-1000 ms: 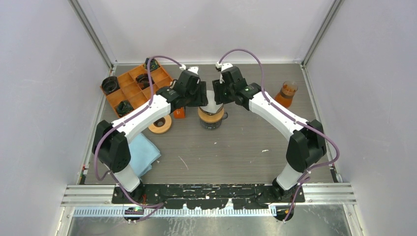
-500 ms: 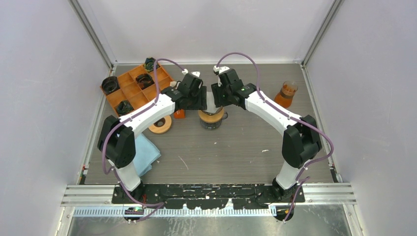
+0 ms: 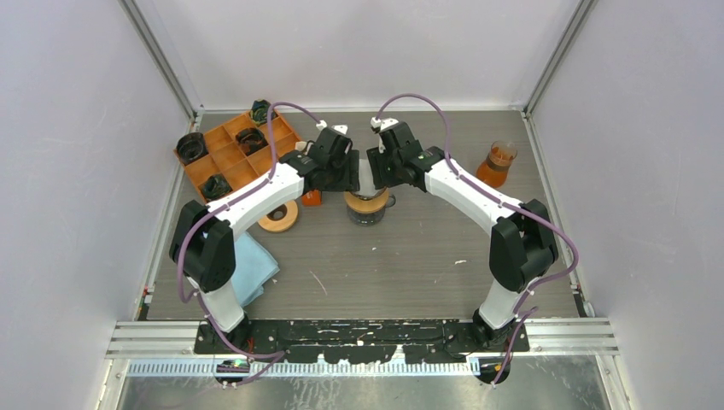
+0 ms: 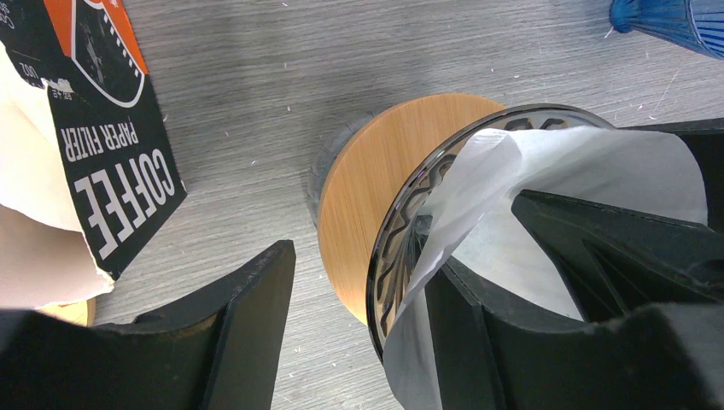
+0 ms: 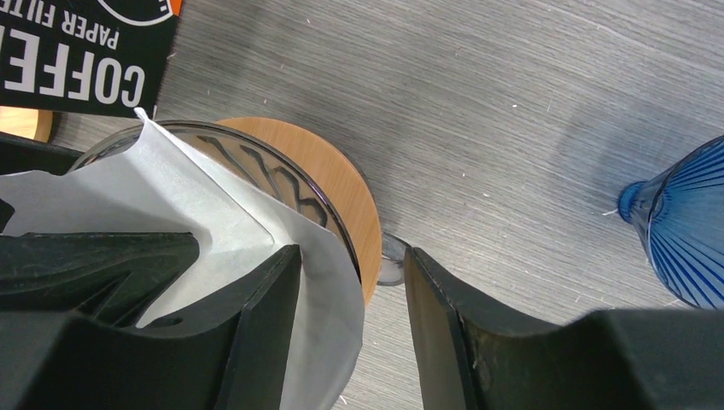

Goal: Place the coffee filter in the dripper
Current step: Adjust the coffee filter in the coffee dripper.

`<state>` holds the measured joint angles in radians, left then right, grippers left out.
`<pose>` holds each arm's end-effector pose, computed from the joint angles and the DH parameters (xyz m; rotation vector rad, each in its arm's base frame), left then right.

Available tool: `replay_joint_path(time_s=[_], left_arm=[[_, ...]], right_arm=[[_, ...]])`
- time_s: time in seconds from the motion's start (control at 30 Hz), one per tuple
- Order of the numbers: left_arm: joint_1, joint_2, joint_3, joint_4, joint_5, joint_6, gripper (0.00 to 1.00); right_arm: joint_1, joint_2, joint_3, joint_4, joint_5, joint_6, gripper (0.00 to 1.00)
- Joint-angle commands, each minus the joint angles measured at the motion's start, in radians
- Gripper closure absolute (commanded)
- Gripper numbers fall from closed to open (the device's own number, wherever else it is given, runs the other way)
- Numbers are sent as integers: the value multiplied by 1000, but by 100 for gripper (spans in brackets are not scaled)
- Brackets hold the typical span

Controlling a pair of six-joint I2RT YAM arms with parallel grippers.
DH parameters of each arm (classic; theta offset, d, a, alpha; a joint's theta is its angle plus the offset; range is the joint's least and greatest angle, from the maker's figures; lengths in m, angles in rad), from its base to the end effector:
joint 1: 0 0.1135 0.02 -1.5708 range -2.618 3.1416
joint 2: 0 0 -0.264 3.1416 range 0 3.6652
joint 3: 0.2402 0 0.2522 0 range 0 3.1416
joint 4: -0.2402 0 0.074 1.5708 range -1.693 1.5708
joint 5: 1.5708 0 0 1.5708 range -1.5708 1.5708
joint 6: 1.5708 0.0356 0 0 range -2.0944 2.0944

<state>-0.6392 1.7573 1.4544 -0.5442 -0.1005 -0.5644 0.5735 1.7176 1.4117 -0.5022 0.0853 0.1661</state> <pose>0.3176 -0.2316 0.2751 0.0452 2.4574 -0.4247 0.3258 0.2068 0.2790 -0.4433 2.3483 0.2512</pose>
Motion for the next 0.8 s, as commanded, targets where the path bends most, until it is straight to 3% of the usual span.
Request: replay_joint_path(time_s=[0.0, 0.43, 0.77], left_arm=[[7, -22, 6, 8, 14, 5, 41], [17, -48, -16, 26, 34, -7, 40], [27, -106, -40, 65, 73, -17, 32]], right_arm=[[-4, 0, -7, 22, 8, -11, 46], [-10, 4, -5, 19, -19, -4, 45], [-11, -36, 6, 19, -41, -10, 45]])
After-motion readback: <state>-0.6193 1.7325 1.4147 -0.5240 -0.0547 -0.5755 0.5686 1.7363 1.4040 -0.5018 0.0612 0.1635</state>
